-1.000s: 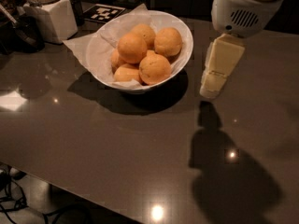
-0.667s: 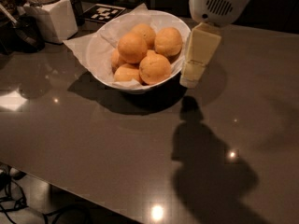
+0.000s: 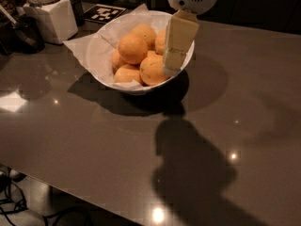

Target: Pick orange from white bowl

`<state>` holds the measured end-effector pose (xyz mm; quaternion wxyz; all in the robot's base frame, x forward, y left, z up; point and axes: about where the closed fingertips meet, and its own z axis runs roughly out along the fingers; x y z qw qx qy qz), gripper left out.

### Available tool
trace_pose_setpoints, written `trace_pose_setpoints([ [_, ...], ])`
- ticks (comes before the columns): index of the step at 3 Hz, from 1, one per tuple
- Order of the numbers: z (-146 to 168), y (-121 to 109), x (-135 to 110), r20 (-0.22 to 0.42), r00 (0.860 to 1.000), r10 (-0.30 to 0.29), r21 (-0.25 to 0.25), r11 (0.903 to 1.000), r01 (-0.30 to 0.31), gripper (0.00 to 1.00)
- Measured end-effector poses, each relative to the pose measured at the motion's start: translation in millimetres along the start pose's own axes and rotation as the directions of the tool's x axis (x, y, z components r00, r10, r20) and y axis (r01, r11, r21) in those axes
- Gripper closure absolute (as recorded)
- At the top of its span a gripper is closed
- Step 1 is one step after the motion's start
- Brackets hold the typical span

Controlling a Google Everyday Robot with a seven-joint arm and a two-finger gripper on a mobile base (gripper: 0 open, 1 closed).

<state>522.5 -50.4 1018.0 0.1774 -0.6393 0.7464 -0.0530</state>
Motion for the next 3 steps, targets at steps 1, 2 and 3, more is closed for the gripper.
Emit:
trace_pose_setpoints([
  [1, 4, -4, -5, 0.035, 0.999, 0.011, 0.006, 0.9999, -0.011, 0.00],
  [2, 26, -19, -21, 0.036, 0.999, 0.035, -0.044, 0.9985, -0.034, 0.00],
  [3, 54, -40, -43, 0.027, 0.998, 0.050, -0.107, 0.9931, -0.047, 0.00],
])
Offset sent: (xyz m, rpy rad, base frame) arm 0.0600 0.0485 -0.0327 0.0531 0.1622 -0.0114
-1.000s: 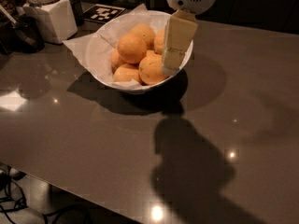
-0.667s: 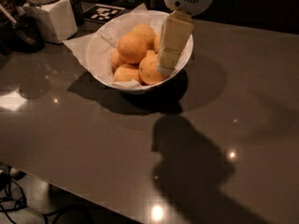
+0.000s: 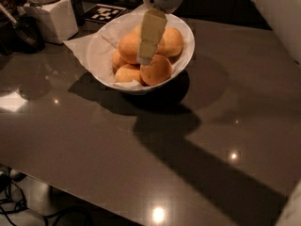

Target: Pick orange from white bowl

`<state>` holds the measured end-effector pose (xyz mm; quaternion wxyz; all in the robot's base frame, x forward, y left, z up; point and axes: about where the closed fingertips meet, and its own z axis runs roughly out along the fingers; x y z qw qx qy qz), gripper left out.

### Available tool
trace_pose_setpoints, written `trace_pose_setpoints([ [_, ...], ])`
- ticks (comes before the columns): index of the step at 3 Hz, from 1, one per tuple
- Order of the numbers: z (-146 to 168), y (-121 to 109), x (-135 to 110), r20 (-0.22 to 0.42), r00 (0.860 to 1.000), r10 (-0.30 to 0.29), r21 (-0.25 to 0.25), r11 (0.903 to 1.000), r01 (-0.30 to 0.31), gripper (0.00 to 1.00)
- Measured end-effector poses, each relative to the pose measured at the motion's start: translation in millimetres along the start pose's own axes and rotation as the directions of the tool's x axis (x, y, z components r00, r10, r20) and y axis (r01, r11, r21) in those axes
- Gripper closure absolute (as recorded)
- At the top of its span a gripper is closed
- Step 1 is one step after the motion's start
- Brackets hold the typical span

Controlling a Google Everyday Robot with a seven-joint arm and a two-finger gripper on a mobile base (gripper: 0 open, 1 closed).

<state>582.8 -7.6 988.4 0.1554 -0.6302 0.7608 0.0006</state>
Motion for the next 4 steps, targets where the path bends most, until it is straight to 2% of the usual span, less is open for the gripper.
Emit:
trace_pose_setpoints([
  [1, 17, -11, -8, 0.000, 1.000, 0.023, -0.034, 0.9992, -0.023, 0.02],
  [2, 34, -23, -15, -0.011, 0.998, 0.056, -0.061, 0.9965, -0.057, 0.15],
  [4, 48, -32, -26, -0.015, 0.997, 0.071, -0.081, 0.9941, -0.072, 0.25],
])
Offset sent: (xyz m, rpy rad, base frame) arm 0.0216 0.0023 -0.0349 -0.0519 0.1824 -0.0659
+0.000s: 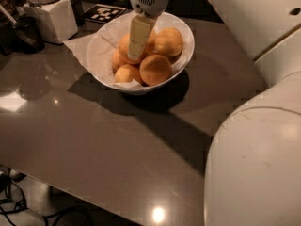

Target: Pick orange from white bowl

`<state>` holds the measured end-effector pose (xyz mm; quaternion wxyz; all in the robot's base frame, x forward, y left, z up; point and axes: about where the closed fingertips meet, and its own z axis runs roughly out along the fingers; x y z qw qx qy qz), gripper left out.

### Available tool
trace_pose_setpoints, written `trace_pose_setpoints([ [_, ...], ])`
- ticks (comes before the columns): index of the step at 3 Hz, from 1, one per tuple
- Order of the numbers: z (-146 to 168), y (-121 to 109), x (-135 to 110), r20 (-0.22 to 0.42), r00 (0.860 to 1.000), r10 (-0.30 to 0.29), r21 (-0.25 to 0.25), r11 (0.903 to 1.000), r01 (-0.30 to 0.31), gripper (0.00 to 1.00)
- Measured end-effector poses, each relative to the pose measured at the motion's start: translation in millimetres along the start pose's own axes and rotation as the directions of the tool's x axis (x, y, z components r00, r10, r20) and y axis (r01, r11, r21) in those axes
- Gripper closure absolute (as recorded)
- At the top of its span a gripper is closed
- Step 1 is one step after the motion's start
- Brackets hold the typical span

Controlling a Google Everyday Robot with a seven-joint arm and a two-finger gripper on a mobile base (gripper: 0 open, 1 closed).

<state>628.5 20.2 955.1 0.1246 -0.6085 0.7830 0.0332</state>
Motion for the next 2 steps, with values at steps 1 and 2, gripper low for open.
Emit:
trace_pose_setpoints([
  [1, 8, -2, -5, -0.002, 1.000, 0.000, -0.016, 0.9999, 0.000, 0.28],
  [2, 18, 0, -7, -0.008, 1.000, 0.001, -0.041, 0.9992, -0.002, 0.29],
])
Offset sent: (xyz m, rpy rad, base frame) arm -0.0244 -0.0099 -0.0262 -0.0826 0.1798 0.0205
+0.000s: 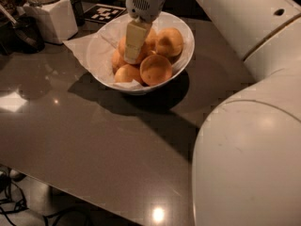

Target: Pick orange from white bowl

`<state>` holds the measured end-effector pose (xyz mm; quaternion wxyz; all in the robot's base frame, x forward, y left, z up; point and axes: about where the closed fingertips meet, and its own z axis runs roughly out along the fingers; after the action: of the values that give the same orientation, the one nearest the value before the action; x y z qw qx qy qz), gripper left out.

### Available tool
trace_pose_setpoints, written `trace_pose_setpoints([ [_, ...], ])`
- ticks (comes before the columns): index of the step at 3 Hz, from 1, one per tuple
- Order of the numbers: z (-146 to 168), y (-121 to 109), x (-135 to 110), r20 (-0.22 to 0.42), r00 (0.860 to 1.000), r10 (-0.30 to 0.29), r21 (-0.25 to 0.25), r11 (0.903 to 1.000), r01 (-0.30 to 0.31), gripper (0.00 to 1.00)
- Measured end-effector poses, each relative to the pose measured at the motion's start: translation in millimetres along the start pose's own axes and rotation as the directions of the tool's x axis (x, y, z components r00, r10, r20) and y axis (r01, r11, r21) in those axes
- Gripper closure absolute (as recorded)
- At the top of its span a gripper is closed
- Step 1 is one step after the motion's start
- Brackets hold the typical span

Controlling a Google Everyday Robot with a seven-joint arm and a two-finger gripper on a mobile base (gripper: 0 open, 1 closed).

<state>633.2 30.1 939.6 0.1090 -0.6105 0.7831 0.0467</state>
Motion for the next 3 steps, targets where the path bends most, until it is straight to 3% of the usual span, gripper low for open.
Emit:
trace_pose_setpoints([
  [2, 27, -4, 3, -0.016, 1.000, 0.027, -0.057, 0.9980, -0.028, 0.41],
  [3, 24, -4, 2, -0.014, 1.000, 0.027, -0.056, 0.9980, -0.028, 0.59],
])
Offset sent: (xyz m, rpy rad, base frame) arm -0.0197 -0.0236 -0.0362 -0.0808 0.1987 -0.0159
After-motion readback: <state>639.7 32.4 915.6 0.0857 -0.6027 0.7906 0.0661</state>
